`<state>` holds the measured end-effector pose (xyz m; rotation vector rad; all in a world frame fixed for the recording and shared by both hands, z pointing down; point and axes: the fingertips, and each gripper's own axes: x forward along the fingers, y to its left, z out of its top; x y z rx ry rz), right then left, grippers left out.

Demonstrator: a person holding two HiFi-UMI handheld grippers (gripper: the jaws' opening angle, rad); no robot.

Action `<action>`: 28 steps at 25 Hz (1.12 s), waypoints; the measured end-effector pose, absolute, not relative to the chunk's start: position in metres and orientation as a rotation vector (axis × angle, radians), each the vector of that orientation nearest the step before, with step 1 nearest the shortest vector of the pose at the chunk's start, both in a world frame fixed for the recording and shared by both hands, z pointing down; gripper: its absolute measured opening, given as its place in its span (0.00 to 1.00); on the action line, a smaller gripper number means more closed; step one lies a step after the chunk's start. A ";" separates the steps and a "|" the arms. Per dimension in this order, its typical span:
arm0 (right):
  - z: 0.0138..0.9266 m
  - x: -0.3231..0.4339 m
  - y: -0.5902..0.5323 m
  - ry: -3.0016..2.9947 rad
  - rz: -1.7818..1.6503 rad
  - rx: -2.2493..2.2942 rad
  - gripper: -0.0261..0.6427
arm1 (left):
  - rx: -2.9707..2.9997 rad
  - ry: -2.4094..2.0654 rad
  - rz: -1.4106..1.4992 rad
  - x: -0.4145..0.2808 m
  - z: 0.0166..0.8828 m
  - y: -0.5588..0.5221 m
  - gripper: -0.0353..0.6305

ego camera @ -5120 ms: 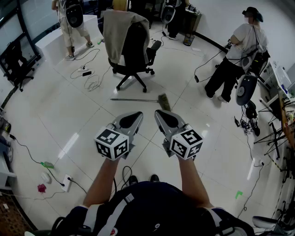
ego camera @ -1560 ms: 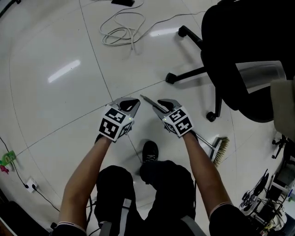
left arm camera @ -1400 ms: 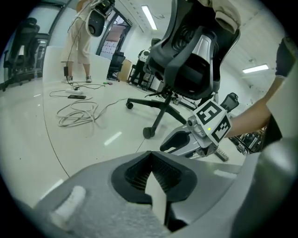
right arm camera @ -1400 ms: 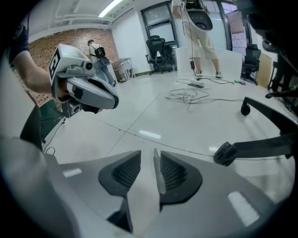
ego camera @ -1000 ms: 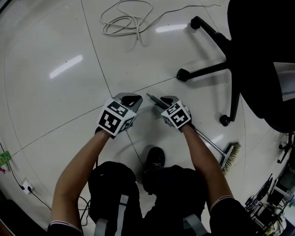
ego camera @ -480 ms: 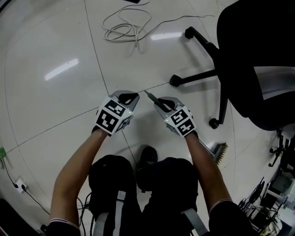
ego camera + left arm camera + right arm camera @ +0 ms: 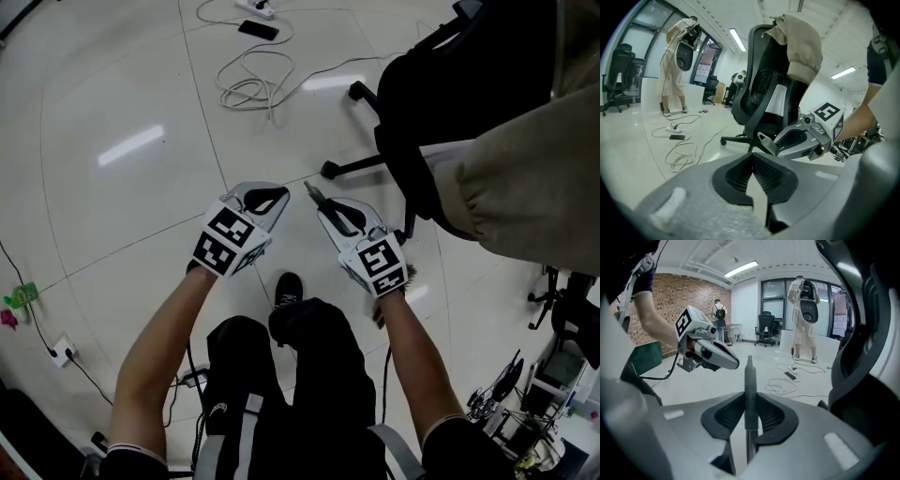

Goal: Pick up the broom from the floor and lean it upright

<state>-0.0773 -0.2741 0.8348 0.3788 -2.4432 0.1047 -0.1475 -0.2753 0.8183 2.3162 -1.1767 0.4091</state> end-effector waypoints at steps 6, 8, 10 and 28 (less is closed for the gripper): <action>0.722 -0.046 -0.247 -2.412 0.092 0.444 0.18 | 2.344 -1.127 0.431 -0.124 0.703 -0.249 0.05; 0.690 -0.034 -0.238 -2.403 0.084 0.497 0.18 | 2.364 -1.111 0.437 -0.118 0.669 -0.241 0.05; 0.662 -0.021 -0.232 -2.392 0.085 0.575 0.18 | 2.390 -1.087 0.449 -0.112 0.639 -0.233 0.05; 0.531 0.179 -0.231 -2.242 0.392 1.302 0.17 | 2.539 -0.796 0.524 0.034 0.521 -0.194 0.05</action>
